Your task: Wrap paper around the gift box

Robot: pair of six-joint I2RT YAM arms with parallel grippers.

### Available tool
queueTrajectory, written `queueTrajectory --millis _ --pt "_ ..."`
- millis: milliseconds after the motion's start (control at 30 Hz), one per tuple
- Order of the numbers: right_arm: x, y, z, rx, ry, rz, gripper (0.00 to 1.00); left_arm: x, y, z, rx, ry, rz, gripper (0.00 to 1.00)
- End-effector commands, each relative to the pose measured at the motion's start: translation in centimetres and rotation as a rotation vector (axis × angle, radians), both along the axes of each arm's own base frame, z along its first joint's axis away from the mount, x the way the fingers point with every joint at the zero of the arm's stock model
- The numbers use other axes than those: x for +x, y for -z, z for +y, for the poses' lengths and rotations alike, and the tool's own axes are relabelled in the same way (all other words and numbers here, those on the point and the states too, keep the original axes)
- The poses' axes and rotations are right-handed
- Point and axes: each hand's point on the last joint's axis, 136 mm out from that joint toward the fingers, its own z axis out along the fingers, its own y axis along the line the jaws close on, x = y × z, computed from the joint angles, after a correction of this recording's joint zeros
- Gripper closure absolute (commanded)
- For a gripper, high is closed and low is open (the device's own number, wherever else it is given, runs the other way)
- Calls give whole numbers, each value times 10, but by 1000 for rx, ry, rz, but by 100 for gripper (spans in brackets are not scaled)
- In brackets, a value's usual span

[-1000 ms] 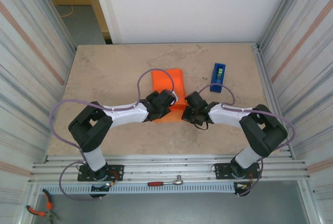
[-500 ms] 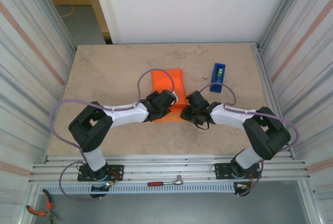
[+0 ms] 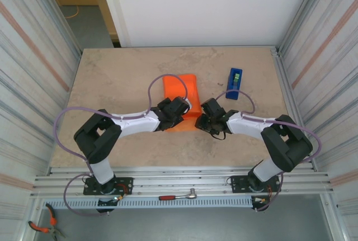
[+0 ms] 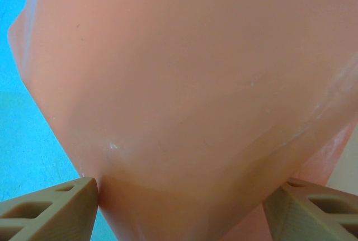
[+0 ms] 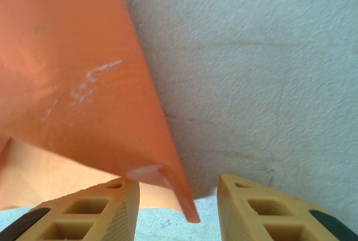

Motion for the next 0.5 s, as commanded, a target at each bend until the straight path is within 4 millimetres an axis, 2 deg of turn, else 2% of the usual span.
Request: queueTrajectory --millis 0,100,200,467 --pt "5 -12 -10 -2 15 -28 57 -18 27 -4 38 55 96 24" --pt "9 -17 -15 -12 9 -34 51 -19 28 -4 38 55 98 24" --pt "13 -19 -14 -22 -8 -32 51 -19 28 -5 39 56 99 24" --pt "21 -20 2 -3 -52 -36 51 -20 27 -5 38 56 98 24"
